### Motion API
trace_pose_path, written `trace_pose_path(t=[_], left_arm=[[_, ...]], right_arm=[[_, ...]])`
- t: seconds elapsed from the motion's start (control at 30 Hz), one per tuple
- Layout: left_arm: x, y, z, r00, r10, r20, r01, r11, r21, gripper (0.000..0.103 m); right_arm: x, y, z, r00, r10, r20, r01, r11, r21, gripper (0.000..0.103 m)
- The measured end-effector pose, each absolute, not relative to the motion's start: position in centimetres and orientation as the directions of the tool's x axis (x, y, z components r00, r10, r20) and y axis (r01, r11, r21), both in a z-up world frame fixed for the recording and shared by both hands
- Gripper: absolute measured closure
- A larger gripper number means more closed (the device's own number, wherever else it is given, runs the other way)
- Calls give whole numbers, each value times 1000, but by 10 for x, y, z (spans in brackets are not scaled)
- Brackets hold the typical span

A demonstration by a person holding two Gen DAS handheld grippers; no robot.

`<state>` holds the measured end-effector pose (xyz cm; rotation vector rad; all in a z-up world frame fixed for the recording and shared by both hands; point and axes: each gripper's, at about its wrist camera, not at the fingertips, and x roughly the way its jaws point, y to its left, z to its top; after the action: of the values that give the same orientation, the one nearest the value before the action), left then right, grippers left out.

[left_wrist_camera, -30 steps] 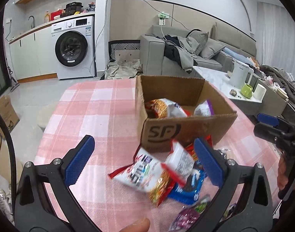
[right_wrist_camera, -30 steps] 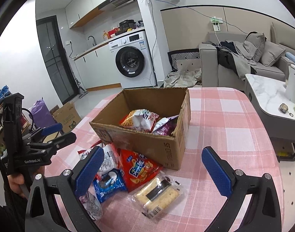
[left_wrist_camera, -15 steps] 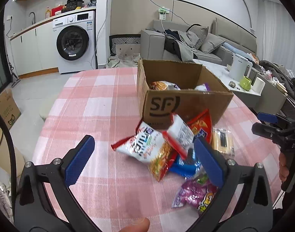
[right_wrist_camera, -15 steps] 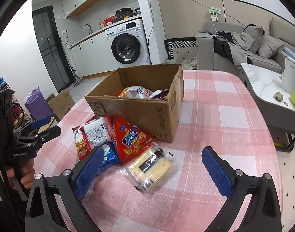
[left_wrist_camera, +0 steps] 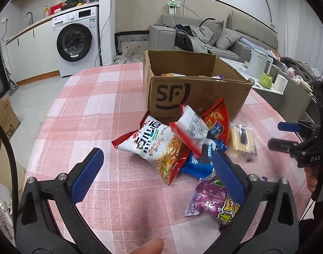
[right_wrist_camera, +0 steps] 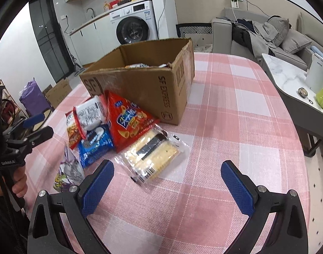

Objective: Organize snacks
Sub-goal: 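Move both tools back toward the remaining snacks on the table, then grasp the clear cracker pack with the right gripper while the left tool approaches the purple candy bag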

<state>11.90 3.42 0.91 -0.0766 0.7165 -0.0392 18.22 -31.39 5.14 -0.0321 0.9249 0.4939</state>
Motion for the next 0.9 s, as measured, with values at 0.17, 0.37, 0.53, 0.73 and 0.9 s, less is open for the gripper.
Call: trace_pose_path(t=[0.17, 0.37, 0.53, 0.73, 0.9], left_arm=[[117, 36, 2, 744, -58, -665, 2, 996, -84, 1], [116, 39, -1, 743, -41, -668, -6, 998, -69, 1], [115, 43, -5, 740, -38, -671, -15, 997, -72, 1], [115, 44, -9, 736, -38, -676, -21, 997, -79, 1], [116, 45, -11, 733, -42, -679, -17, 997, -81, 1]], right_arm=[[185, -308, 41, 480, 386, -788, -425, 888, 176, 0], [188, -291, 28, 448, 383, -808, -448, 878, 168, 0], [194, -275, 18, 437, 369, -820, -446, 881, 159, 0], [207, -267, 15, 436, 373, -819, -408, 893, 190, 0], [221, -261, 13, 431, 361, -827, -365, 908, 206, 0]])
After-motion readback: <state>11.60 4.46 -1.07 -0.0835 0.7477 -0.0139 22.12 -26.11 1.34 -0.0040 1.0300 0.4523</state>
